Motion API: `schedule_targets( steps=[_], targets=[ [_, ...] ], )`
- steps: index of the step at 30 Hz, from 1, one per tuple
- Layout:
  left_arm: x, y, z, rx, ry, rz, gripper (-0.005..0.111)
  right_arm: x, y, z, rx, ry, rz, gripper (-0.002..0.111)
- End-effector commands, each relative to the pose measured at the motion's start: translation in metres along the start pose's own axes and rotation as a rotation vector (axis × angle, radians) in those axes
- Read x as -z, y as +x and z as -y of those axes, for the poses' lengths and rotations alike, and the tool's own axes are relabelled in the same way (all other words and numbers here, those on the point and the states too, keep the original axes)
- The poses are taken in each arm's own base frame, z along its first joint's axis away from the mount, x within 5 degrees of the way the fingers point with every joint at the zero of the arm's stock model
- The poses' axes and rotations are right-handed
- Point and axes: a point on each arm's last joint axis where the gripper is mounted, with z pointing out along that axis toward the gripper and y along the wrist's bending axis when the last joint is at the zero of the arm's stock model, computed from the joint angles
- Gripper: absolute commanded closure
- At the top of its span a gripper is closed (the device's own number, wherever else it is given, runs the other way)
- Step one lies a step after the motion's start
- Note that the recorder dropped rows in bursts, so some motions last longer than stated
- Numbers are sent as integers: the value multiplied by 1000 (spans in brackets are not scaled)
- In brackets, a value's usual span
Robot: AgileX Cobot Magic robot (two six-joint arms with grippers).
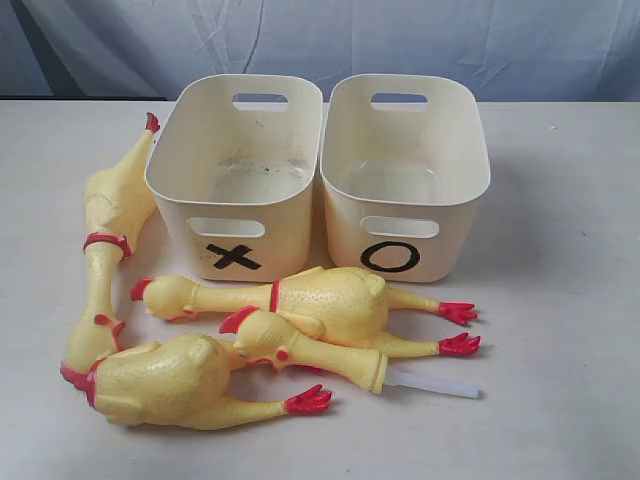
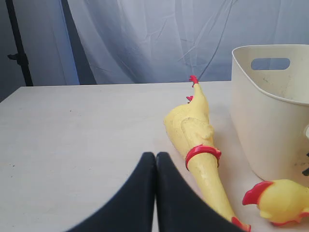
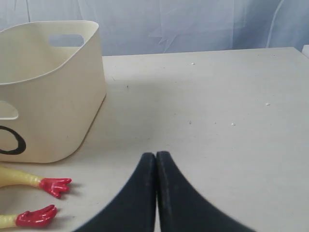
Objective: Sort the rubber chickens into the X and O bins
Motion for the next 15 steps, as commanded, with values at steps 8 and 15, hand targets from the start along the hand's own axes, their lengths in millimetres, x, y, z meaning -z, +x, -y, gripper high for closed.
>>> schedule_targets(
  steps=[8, 15],
  targets=[
    [0, 1, 0, 11, -3, -2, 106, 0, 0, 0, 3, -3, 7, 108],
    [0, 0, 0, 11, -3, 5, 106, 0, 0, 0, 1, -3, 7, 108]
  ],
)
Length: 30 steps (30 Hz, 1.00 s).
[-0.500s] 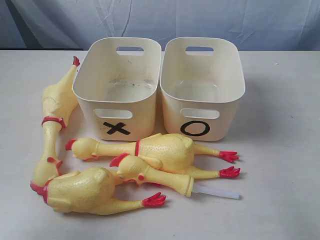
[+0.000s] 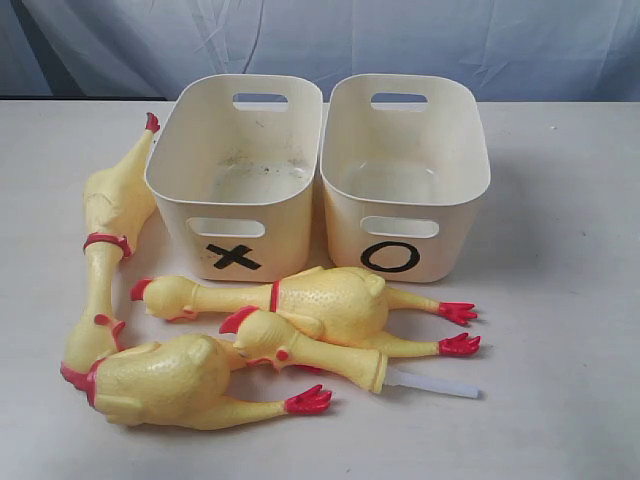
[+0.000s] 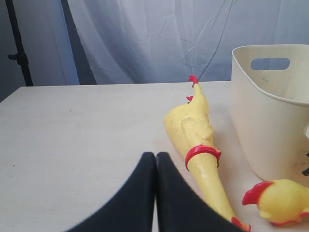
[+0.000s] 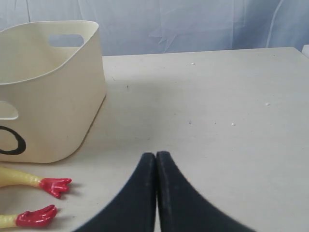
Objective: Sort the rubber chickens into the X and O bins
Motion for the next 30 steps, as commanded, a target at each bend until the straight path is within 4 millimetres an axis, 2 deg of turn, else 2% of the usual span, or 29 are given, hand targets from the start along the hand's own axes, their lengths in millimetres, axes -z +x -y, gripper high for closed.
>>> schedule_targets(
  steps=[1, 5, 9, 15, 21, 23, 26, 30],
  targets=[
    [0, 0, 0, 11, -3, 5, 106, 0, 0, 0, 1, -3, 7, 108],
    [0, -8, 0, 23, -4, 94, 106, 0, 0, 0, 1, -3, 7, 108],
    [3, -22, -1, 350, 29, 256, 106, 0, 0, 0, 1, -3, 7, 108],
    [14, -45, -12, 462, -13, 560, 106, 0, 0, 0, 1, -3, 7, 108],
    [16, -49, -14, 588, 19, 613, 106, 0, 0, 0, 1, -3, 7, 108],
    [20, -57, -14, 589, 28, 667, 106, 0, 0, 0, 1, -3, 7, 108],
    [30, -77, -12, 497, 47, 739, 106, 0, 0, 0, 1, -3, 7, 108],
    [44, -105, -4, 256, 66, 736, 106, 0, 0, 0, 1, -3, 7, 108]
  ],
)
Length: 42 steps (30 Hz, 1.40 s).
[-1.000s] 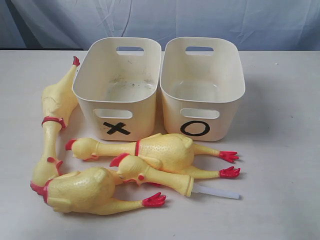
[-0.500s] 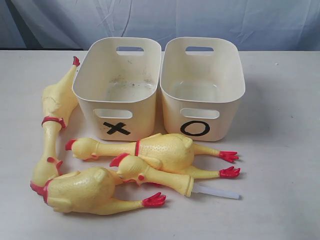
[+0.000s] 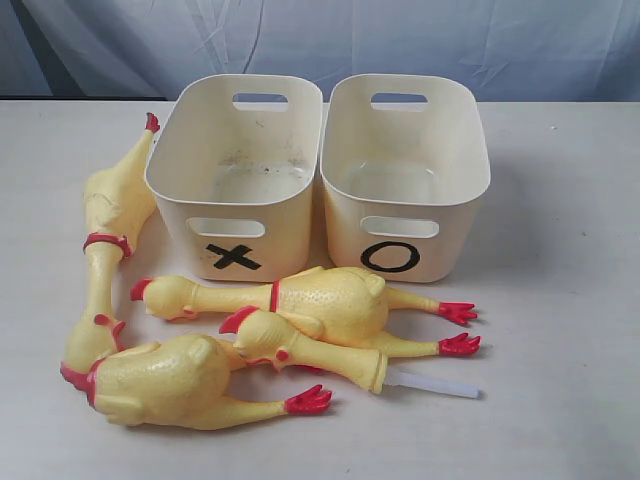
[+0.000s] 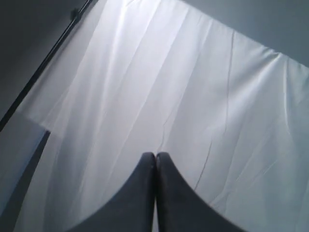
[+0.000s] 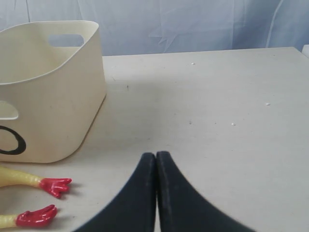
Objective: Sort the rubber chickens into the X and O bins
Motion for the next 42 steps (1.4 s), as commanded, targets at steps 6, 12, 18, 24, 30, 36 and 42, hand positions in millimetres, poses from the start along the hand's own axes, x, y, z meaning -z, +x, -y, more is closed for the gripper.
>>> schedule_targets(
  steps=[6, 12, 18, 24, 30, 36, 42],
  targets=[
    [-27, -26, 20, -304, -93, -516, 106, 0, 0, 0, 7, -1, 7, 108],
    [-41, 23, 32, -131, 38, -1091, 106, 0, 0, 0, 1, -3, 5, 108],
    [-48, 66, 51, -35, 502, -1364, 106, 0, 0, 0, 1, -3, 5, 108],
    [-53, 100, 34, -201, 493, -1559, 106, 0, 0, 0, 1, -3, 5, 108],
    [-45, 128, 41, -295, 624, -1705, 106, 0, 0, 0, 1, -3, 5, 108],
    [-42, 145, 53, -564, 789, -1636, 103, 0, 0, 0, 1, -3, 5, 108],
    [-44, 151, 59, -601, 812, -1585, 71, 0, 0, 0, 1, -3, 5, 108]
  ],
)
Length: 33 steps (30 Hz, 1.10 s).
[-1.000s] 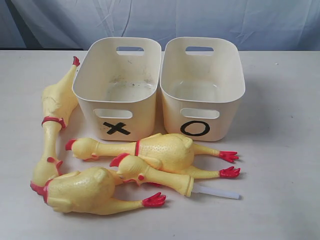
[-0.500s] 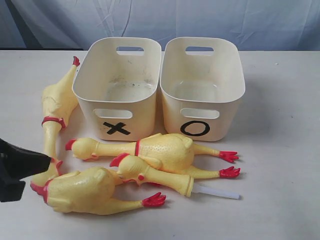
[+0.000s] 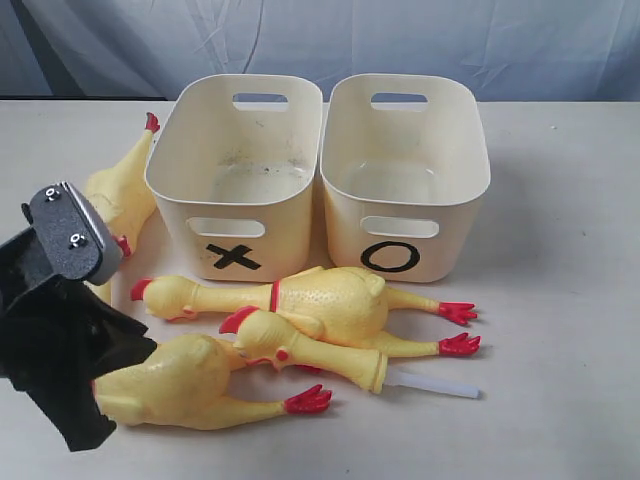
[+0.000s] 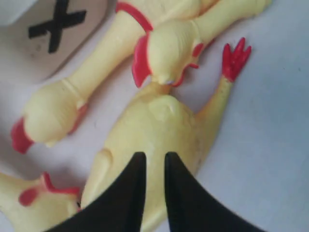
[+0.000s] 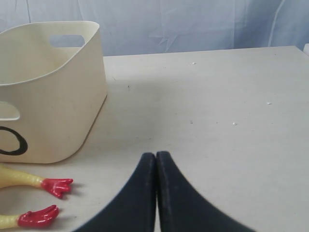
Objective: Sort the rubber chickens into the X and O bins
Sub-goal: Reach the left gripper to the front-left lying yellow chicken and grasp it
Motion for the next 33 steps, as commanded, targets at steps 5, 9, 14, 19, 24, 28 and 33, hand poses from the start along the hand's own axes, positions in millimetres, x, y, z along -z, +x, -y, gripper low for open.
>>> schedule_targets(
  steps=[5, 9, 14, 19, 24, 28, 33],
  targets=[
    [-27, 12, 3, -7, 98, -169, 37, 0, 0, 0, 1, -3, 5, 108],
    [-47, 16, 0, 56, 118, -223, 33, 0, 0, 0, 1, -3, 5, 108],
    [-73, 29, -3, 92, 153, -342, 33, 0, 0, 0, 1, -3, 5, 108],
    [-90, 40, -3, 116, 185, -431, 35, 0, 0, 0, 1, -3, 5, 108],
    [-93, 45, 0, 128, 223, -478, 80, 0, 0, 0, 1, -3, 5, 108],
    [-91, 47, 4, 141, 270, -510, 106, 0, 0, 0, 1, -3, 5, 108],
    [-89, 46, 10, 204, 321, -520, 107, 0, 0, 0, 1, -3, 5, 108]
  ],
)
